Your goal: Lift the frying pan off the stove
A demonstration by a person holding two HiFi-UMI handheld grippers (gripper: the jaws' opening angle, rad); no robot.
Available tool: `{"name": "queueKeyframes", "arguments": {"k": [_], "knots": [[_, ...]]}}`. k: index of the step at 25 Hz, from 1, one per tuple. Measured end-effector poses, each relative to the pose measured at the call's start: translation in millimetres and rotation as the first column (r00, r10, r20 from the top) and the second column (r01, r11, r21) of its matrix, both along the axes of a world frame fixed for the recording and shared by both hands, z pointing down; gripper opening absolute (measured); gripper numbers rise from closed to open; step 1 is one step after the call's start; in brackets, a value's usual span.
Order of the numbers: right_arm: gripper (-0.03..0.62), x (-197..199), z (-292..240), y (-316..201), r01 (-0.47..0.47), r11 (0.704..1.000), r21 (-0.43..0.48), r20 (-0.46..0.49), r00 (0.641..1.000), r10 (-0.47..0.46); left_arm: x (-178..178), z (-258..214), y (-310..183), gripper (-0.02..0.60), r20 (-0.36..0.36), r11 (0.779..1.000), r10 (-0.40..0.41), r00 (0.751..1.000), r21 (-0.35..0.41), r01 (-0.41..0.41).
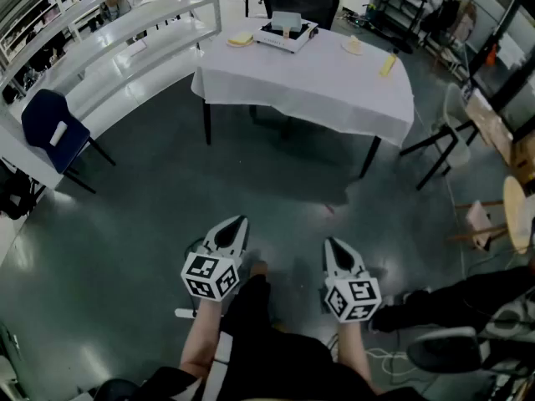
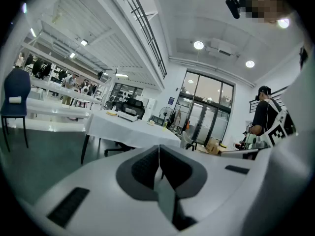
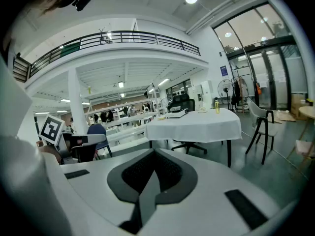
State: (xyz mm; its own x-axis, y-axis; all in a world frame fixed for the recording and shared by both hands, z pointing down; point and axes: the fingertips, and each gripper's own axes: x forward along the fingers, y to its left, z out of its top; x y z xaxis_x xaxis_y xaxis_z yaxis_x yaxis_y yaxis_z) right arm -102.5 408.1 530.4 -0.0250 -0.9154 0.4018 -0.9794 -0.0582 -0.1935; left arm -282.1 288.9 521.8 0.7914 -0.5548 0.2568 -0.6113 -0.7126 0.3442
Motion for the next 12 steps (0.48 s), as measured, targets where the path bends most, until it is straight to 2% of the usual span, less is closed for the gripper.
{"name": "queueKeyframes", "arguments": {"k": [3, 6, 12], "knots": [[0.006, -13.4, 5.7, 69.0, 0.005, 1.0, -0.001, 0.002, 1.0, -0.005, -17.4, 8.7, 74.7, 0.01, -0.025, 0.999, -0.021, 0.999, -0.049, 0.019], [0.006, -21.1, 8.7, 129.2, 0.014, 1.0, -0.012, 0.011, 1.0, -0.014, -35.6, 8.9, 139.7, 0.009, -0.02, 0.997, -0.037, 0.999, -0.069, 0.036], [0.006, -30.2, -4.8, 187.4, 0.011, 1.0, 0.029, -0.005, 1.0, -0.011, -57.3, -11.6, 206.1, 0.009, 0.03, 0.998, -0.07, 0.997, 0.012, 0.069]]}}
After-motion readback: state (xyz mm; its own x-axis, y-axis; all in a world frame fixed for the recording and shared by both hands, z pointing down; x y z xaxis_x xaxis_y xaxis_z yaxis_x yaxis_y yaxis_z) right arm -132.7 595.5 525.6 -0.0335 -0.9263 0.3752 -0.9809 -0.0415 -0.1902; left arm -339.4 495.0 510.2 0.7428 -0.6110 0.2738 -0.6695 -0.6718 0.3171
